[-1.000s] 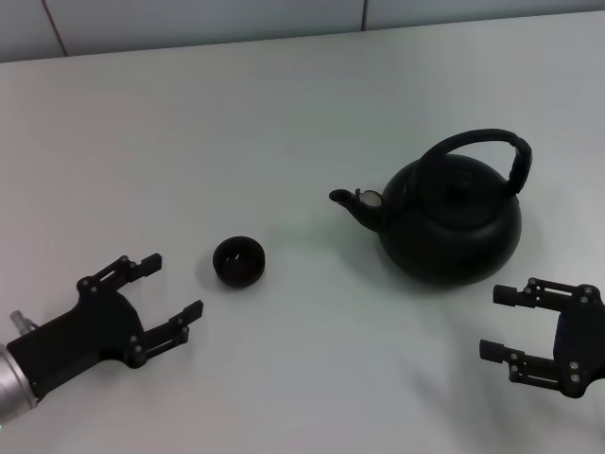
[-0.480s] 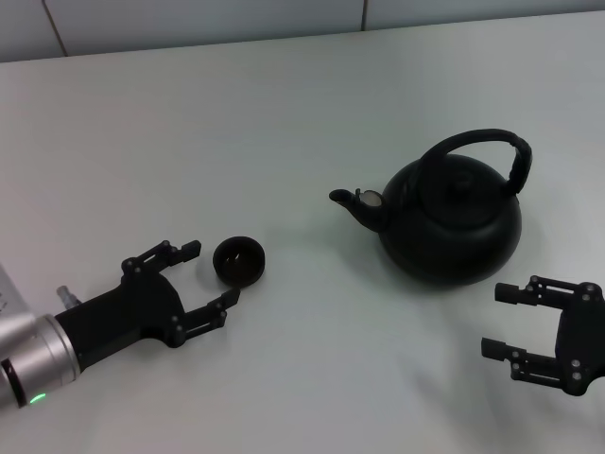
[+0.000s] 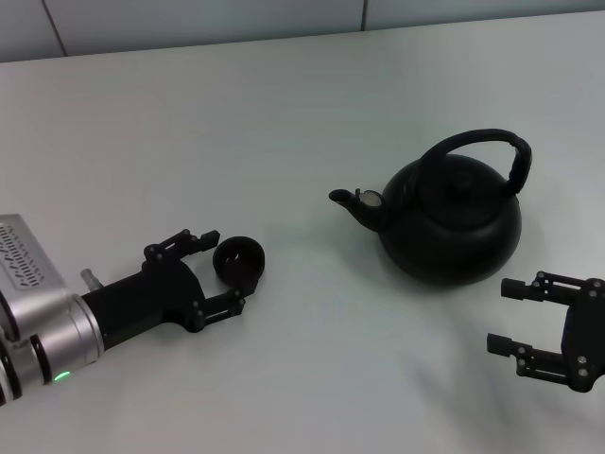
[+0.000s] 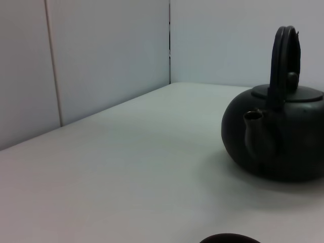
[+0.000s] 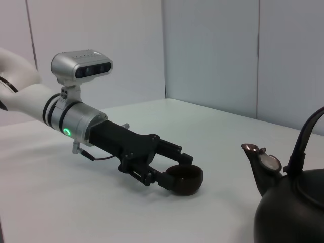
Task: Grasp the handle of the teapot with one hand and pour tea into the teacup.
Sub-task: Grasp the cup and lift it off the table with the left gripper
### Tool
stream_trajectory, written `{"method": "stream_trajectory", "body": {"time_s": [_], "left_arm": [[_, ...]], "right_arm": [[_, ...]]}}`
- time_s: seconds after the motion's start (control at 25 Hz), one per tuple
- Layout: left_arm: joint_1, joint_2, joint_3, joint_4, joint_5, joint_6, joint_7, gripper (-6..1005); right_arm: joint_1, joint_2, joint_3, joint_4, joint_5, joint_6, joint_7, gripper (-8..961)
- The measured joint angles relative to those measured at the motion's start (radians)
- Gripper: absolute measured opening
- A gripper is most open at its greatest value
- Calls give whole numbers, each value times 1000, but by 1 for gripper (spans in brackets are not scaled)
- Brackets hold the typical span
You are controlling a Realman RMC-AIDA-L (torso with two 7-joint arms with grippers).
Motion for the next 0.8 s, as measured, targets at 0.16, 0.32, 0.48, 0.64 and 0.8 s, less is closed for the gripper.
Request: {"method": "stream_trajectory", "body": {"time_s": [0.16,0.32,0.48,0.64,0.8], "left_arm": [[-7,-1,-1,-5,0,-10,0,803],[-18,-1,-2,-14,0,-14,0,782],[-23,-1,-1,-17,0,-19,0,761],[-24,-1,-1,-17,0,-19,0,740],[-25,-1,-1,-19,0,-20,0,719]], "right_arm": [[1,0,0,0,0,0,1,667],[3,0,0,0,0,0,1,667],[4,0,1,0,0,0,1,667],[5,0,1,0,0,0,1,667],[6,0,1,0,0,1,1,667]]}}
